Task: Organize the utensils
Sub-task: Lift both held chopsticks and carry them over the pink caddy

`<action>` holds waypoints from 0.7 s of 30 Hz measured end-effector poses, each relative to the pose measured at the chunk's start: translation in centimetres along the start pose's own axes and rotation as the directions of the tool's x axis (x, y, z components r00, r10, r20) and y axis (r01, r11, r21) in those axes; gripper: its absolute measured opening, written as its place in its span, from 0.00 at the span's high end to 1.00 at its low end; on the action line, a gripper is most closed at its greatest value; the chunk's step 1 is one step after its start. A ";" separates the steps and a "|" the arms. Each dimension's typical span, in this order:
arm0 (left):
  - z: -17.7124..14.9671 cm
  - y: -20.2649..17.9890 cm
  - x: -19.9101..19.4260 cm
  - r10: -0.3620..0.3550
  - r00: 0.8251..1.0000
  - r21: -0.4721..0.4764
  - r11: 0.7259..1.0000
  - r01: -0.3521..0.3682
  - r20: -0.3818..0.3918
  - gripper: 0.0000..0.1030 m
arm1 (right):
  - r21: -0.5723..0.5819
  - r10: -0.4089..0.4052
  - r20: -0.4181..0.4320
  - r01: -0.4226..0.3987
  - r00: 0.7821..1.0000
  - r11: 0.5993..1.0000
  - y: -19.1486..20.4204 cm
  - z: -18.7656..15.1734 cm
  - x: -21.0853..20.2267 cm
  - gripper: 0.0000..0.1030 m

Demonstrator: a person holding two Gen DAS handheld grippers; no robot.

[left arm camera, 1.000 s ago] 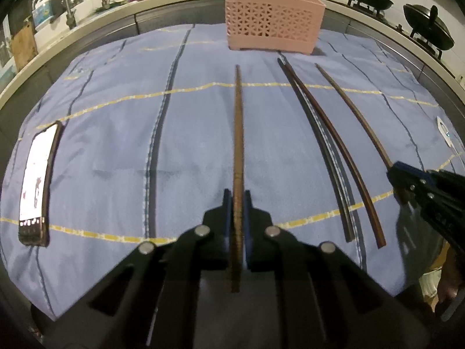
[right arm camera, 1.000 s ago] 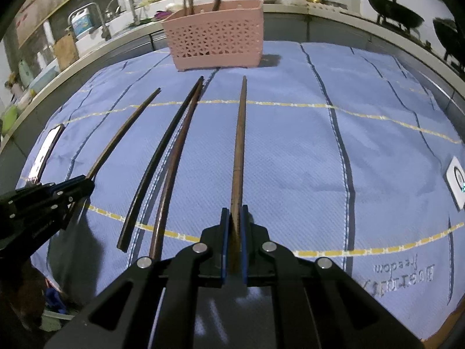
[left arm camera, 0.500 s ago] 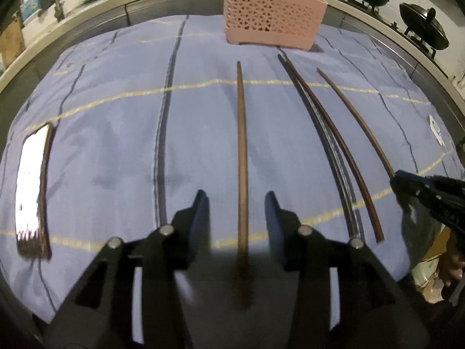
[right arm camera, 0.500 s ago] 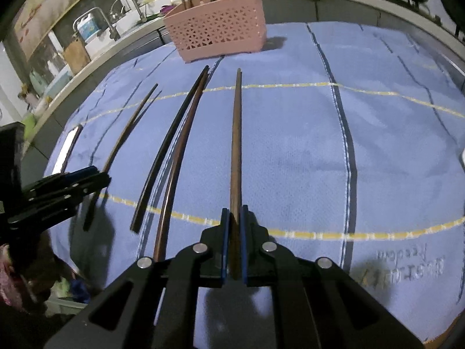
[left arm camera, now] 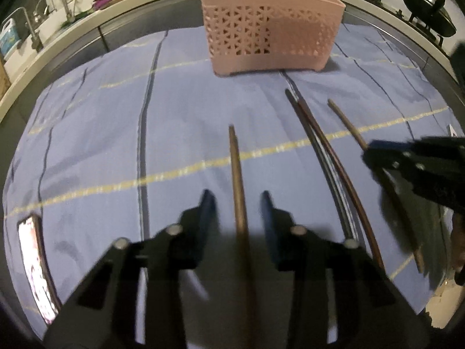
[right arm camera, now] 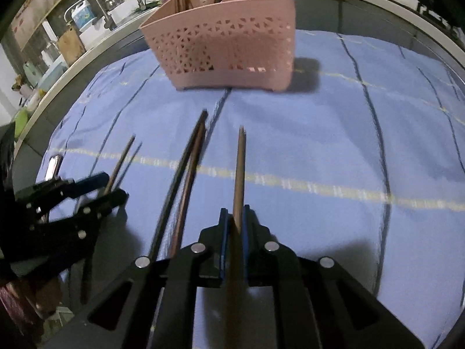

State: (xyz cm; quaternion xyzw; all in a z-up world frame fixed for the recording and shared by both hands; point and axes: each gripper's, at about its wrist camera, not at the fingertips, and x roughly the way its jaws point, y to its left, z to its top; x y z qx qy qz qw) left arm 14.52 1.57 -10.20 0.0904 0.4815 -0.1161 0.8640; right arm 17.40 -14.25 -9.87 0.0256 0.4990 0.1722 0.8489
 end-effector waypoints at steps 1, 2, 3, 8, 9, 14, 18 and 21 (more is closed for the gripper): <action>0.4 0.1 0.2 0.010 1.000 0.000 1.000 -0.010 0.003 0.88 | 0.003 0.014 -0.004 -0.014 1.000 1.000 0.0 0.7 0.4 0.89; 0.6 0.1 0.3 0.006 1.000 -0.002 1.000 -0.006 0.001 0.95 | 0.002 0.023 -0.005 -0.023 1.000 1.000 0.0 1.1 0.6 0.89; 0.8 0.2 0.3 -0.008 1.000 -0.012 1.000 0.008 -0.003 0.95 | -0.001 0.029 -0.007 -0.029 1.000 1.000 -0.1 1.6 0.9 0.93; 1.5 1.2 -2.3 -0.063 0.997 -0.043 0.997 0.065 0.040 0.95 | 0.040 0.103 0.009 -0.103 0.995 0.994 -0.7 2.0 -0.7 0.95; 1.6 1.3 -3.1 -0.072 0.996 -0.044 0.996 0.074 0.058 0.95 | 0.039 0.119 0.031 -0.121 0.992 0.992 -0.8 2.0 -1.6 0.95; 2.9 1.8 -9.6 -0.122 0.975 -0.030 0.991 0.130 0.187 0.95 | 0.005 0.190 0.190 -0.195 0.963 0.981 -1.0 2.2 -7.8 0.95; 4.6 1.8 -15.0 -0.136 0.940 -0.011 0.989 0.147 0.314 0.95 | -0.010 0.213 0.312 -0.221 0.926 0.975 -1.3 3.1 -12.2 0.95; 6.8 2.2 -18.9 -0.144 0.902 -0.011 0.987 0.162 0.407 0.95 | -0.024 0.219 0.401 -0.229 0.890 0.973 -1.4 4.8 -15.6 0.95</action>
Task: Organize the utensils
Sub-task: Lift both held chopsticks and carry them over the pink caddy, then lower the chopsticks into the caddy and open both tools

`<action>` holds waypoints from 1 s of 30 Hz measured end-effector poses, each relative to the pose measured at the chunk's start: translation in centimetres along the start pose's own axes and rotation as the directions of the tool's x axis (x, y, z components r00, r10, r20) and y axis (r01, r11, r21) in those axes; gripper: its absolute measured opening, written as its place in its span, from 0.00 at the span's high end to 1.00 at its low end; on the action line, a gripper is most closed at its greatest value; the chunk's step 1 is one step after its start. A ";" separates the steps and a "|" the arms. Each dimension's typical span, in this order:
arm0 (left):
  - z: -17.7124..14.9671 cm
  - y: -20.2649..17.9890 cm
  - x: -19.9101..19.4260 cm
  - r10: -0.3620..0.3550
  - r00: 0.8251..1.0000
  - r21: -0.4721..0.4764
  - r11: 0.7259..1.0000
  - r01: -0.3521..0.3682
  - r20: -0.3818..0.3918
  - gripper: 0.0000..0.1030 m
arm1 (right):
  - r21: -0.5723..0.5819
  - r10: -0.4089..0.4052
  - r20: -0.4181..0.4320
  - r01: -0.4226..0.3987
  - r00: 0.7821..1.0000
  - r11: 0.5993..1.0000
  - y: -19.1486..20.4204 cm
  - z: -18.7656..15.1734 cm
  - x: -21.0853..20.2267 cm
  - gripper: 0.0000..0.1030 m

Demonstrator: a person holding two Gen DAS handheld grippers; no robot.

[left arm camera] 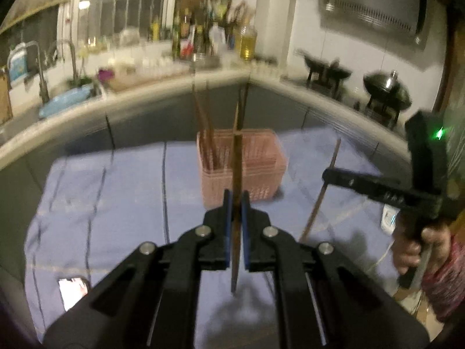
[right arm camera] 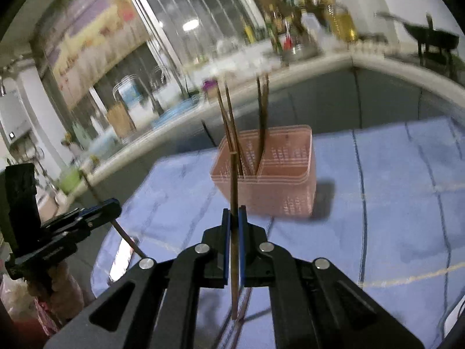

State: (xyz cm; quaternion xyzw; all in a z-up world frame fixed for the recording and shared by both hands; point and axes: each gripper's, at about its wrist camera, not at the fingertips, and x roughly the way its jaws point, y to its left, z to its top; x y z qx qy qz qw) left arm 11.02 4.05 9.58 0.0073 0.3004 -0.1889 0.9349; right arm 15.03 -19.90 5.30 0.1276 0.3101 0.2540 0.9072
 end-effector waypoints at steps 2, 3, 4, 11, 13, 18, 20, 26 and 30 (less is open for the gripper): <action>2.7 -0.3 -1.4 0.007 0.998 0.002 1.000 -0.007 0.068 0.95 | -0.020 -0.011 0.052 0.012 0.999 1.000 0.7 2.4 -0.8 0.95; 3.7 -0.5 -1.8 0.012 0.995 0.006 1.000 -0.013 0.103 0.95 | -0.026 -0.016 0.071 0.018 0.997 0.999 0.9 3.4 -0.9 0.95; 4.9 -0.6 -2.1 0.021 0.991 0.007 1.000 -0.022 0.131 0.95 | -0.031 -0.020 0.094 0.023 0.995 0.999 1.2 4.7 -1.1 0.95; 12.6 -1.0 0.2 0.107 0.967 -0.039 0.994 -0.101 0.231 0.95 | -0.068 -0.049 0.237 0.067 0.970 0.995 3.1 12.7 0.2 0.95; 13.5 -0.9 1.9 0.132 0.965 -0.047 0.991 -0.124 0.228 0.95 | -0.085 -0.063 0.244 0.086 0.968 0.993 3.2 13.9 1.8 0.95; 13.4 -0.4 8.2 0.163 0.974 -0.035 0.987 -0.160 0.154 0.95 | -0.122 -0.103 0.193 0.128 0.976 0.984 2.0 14.1 7.0 0.95; 12.5 0.1 11.0 0.165 0.981 -0.036 0.986 -0.163 0.100 0.95 | -0.120 -0.111 0.152 0.130 0.982 0.984 1.2 13.5 9.0 0.95; 9.1 1.3 17.4 0.172 0.982 -0.041 0.984 -0.176 -0.082 0.92 | -0.109 -0.111 -0.005 0.110 0.994 0.988 -0.5 10.6 13.9 0.94; 8.6 1.9 16.9 0.158 0.984 -0.075 0.984 -0.164 -0.085 0.82 | -0.058 -0.099 -0.033 0.097 0.995 0.994 -1.0 10.1 14.4 0.92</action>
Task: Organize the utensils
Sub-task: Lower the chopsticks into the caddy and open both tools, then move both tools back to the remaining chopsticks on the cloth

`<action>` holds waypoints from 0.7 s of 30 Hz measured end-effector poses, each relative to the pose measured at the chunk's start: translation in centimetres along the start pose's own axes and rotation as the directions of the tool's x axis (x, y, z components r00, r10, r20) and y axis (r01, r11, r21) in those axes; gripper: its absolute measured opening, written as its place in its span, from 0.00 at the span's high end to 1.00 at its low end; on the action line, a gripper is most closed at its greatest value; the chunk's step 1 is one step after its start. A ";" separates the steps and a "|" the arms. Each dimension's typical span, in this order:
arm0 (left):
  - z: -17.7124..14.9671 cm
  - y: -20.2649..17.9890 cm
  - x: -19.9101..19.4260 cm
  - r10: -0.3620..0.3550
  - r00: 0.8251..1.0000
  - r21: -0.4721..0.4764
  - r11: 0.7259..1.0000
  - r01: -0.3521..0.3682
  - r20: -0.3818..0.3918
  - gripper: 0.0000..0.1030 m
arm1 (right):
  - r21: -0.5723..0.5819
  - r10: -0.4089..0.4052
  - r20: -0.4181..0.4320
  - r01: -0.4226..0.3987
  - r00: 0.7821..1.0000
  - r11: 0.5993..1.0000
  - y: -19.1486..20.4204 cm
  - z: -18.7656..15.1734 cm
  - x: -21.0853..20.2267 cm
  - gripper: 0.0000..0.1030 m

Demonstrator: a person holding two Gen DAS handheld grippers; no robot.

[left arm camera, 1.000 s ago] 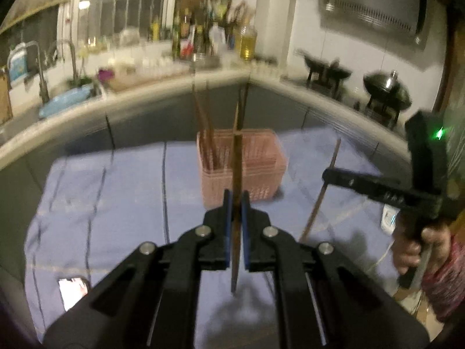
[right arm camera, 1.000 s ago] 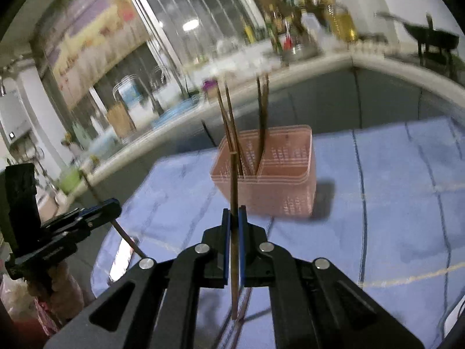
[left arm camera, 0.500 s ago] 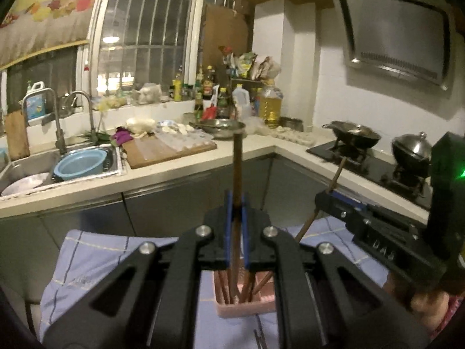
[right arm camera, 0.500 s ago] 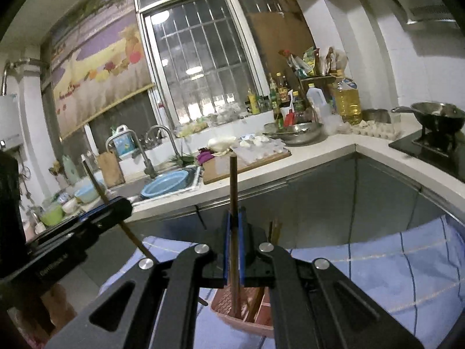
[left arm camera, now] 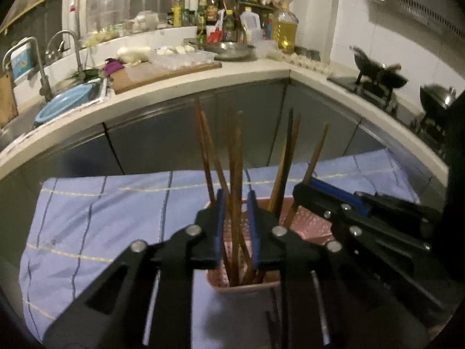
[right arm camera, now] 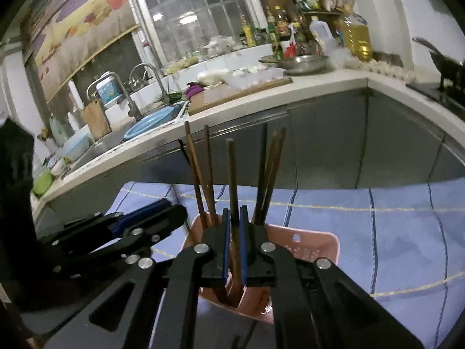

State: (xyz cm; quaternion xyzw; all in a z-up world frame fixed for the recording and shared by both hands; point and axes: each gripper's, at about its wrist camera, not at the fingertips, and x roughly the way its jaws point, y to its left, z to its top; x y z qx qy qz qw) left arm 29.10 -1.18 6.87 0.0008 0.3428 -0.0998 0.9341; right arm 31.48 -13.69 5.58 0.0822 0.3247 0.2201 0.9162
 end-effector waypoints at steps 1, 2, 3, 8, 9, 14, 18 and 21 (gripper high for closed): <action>0.1 0.3 -0.7 -0.007 1.000 -0.014 1.000 0.008 0.016 0.76 | 0.015 0.004 0.012 -0.005 1.000 1.000 -0.1 0.1 -0.4 0.89; 0.4 0.6 -1.9 -0.014 0.999 -0.031 0.999 0.015 0.044 0.72 | 0.026 0.006 0.024 -0.007 1.000 1.000 0.0 0.2 -0.8 0.86; 0.5 0.9 -3.0 -0.017 0.997 -0.045 0.999 0.020 0.073 0.71 | 0.038 0.008 0.046 -0.009 0.999 0.999 0.1 0.4 -1.5 0.74; 0.2 2.2 -9.9 -0.047 0.973 -0.095 0.993 0.070 0.228 0.69 | 0.039 -0.013 0.192 0.005 0.981 0.999 1.3 1.1 -6.1 0.43; -0.4 2.6 -11.1 -0.056 0.967 -0.102 0.991 0.083 0.249 0.69 | 0.031 -0.005 0.213 -0.002 0.977 1.000 1.8 0.9 -7.5 0.43; -6.4 3.8 -14.3 -0.049 0.961 -0.093 0.993 0.077 0.272 0.69 | 0.036 0.028 0.249 -0.038 0.968 0.999 2.3 -4.3 -12.2 0.43; -13.3 4.3 -12.2 -0.018 0.988 -0.075 0.997 0.030 0.154 0.69 | 0.053 -0.027 0.108 0.022 0.994 0.998 1.8 -12.9 -11.6 0.56; -18.7 4.1 -9.8 -0.026 0.999 -0.067 0.997 0.028 0.022 0.69 | 0.069 -0.077 -0.036 0.080 0.996 0.994 1.4 -19.7 -10.1 0.62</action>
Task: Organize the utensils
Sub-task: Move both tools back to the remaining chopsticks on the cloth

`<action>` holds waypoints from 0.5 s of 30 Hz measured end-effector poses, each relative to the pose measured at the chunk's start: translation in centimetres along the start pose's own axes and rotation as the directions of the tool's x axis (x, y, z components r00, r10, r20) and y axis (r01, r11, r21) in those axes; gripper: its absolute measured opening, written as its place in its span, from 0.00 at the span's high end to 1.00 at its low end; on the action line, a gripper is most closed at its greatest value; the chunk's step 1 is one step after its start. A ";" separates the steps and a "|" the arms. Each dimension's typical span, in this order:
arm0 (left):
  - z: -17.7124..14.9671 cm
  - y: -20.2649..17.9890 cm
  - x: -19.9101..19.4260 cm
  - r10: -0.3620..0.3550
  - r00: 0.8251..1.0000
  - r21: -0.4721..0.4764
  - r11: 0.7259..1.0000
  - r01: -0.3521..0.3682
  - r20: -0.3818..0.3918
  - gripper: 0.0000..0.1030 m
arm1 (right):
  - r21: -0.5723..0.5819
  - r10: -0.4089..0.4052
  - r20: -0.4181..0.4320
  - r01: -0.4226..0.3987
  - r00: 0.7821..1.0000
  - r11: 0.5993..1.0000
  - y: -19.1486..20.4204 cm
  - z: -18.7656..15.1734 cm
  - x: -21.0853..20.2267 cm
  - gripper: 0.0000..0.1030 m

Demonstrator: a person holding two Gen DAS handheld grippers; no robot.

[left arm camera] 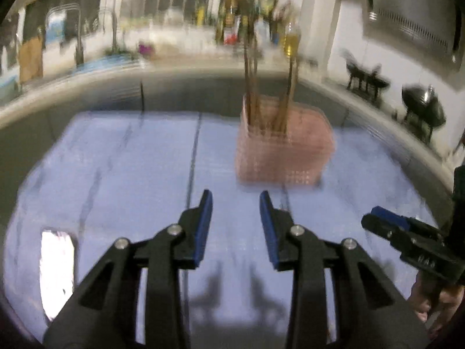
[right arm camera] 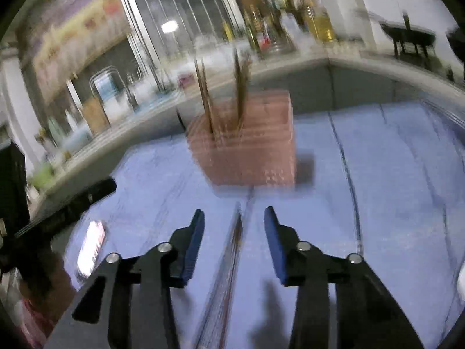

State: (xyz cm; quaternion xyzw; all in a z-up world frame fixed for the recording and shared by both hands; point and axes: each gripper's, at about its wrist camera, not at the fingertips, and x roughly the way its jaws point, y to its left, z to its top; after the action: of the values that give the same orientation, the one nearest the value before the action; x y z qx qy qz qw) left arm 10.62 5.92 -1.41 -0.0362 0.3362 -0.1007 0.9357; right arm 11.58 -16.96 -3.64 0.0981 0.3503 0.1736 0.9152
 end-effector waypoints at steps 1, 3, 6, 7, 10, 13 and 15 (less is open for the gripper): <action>-1.4 -0.2 0.5 0.002 0.999 0.006 1.000 -0.002 -0.035 0.69 | 0.006 -0.019 -0.042 0.020 0.999 1.000 -0.2 -1.9 0.4 0.64; -4.3 -0.7 1.4 0.034 0.995 0.021 0.999 -0.032 -0.091 0.69 | 0.009 -0.050 -0.087 0.051 0.995 0.999 -0.3 -4.5 0.6 0.65; -6.5 -1.5 1.8 0.049 0.991 0.039 0.998 -0.045 -0.122 0.69 | 0.001 -0.069 -0.119 0.070 0.990 0.998 0.0 -6.5 0.5 0.65; -7.1 -1.9 1.8 0.053 0.990 0.044 0.998 -0.048 -0.131 0.69 | -0.004 -0.066 -0.129 0.066 0.989 0.998 0.1 -6.9 0.6 0.65; -7.9 -2.7 1.8 0.046 0.988 0.058 0.998 -0.037 -0.148 0.69 | -0.048 -0.053 -0.155 0.046 0.986 0.998 1.3 -7.5 0.7 0.67; -8.3 -3.5 1.8 0.030 0.985 0.055 0.998 -0.021 -0.171 0.69 | -0.119 -0.050 -0.186 0.028 0.981 0.993 3.0 -8.5 1.3 0.74; -8.4 -3.7 1.9 0.021 0.983 0.053 0.999 -0.011 -0.185 0.69 | -0.163 -0.065 -0.223 0.028 0.973 0.986 3.5 -9.5 2.2 0.84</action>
State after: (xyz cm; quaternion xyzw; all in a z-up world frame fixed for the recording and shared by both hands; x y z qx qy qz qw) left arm 6.14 1.88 -8.54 0.0001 0.4194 -0.1047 0.9018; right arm 5.79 -12.31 -10.87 -0.0038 0.4403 0.1895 0.8776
